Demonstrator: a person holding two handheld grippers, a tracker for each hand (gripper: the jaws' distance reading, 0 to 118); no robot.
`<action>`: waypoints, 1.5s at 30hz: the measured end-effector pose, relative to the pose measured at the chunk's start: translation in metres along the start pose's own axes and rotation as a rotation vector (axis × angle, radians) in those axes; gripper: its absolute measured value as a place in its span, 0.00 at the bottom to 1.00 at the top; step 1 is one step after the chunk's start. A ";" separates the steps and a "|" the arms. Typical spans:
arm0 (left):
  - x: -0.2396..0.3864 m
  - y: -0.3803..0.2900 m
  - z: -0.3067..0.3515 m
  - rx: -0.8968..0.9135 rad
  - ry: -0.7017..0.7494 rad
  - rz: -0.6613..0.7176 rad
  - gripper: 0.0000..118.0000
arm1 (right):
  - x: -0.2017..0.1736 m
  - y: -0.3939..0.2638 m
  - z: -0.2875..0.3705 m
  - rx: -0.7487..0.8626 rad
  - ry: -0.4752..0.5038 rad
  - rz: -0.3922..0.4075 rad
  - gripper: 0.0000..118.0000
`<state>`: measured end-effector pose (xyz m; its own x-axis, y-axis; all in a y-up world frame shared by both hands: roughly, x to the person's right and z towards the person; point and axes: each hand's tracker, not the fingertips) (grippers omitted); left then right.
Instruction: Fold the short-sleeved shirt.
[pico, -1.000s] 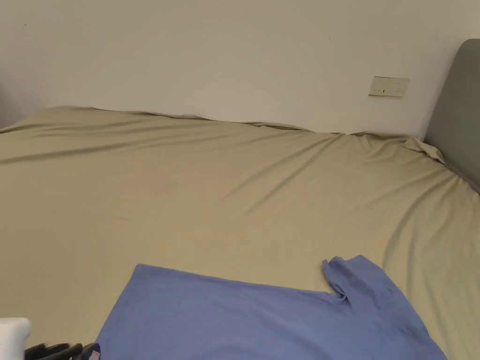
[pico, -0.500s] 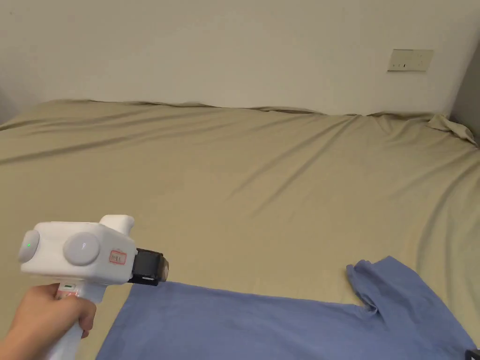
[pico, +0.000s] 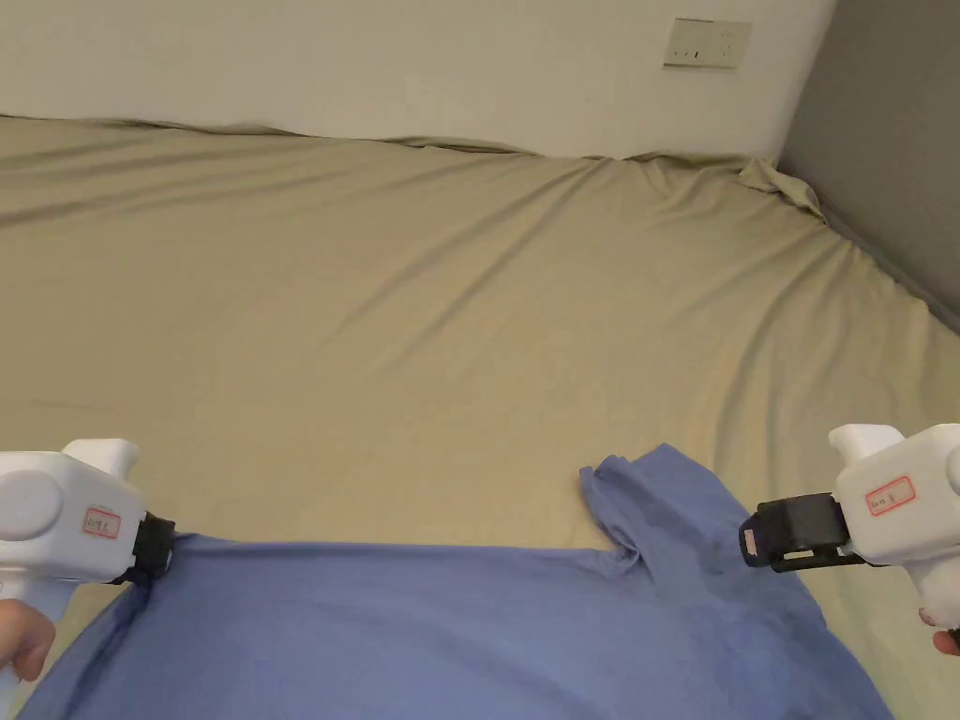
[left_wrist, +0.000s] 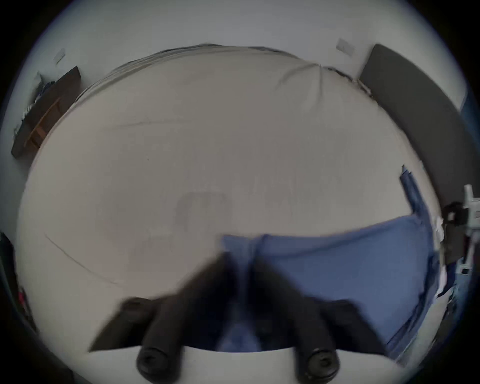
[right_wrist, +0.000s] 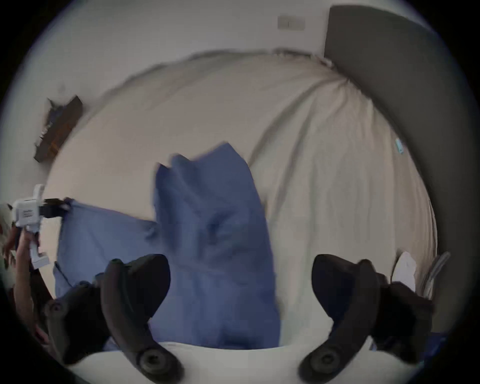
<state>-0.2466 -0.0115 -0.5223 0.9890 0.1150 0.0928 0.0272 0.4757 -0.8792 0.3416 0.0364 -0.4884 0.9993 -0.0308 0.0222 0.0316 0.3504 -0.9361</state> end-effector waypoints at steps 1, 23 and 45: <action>-0.002 -0.001 0.002 0.014 -0.047 0.037 0.02 | 0.002 0.008 -0.012 -0.015 -0.020 -0.019 0.93; -0.009 -0.026 0.092 0.096 -0.075 -0.052 0.02 | -0.021 -0.036 0.086 0.149 0.154 0.013 0.02; -0.044 -0.301 0.170 0.053 -0.084 0.126 0.02 | -0.007 -0.291 0.097 0.050 0.099 -0.011 0.02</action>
<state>-0.3233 -0.0121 -0.1822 0.9684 0.2481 0.0240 -0.1063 0.4982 -0.8605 0.3276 0.0252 -0.1824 0.9920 -0.1263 -0.0050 0.0458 0.3962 -0.9170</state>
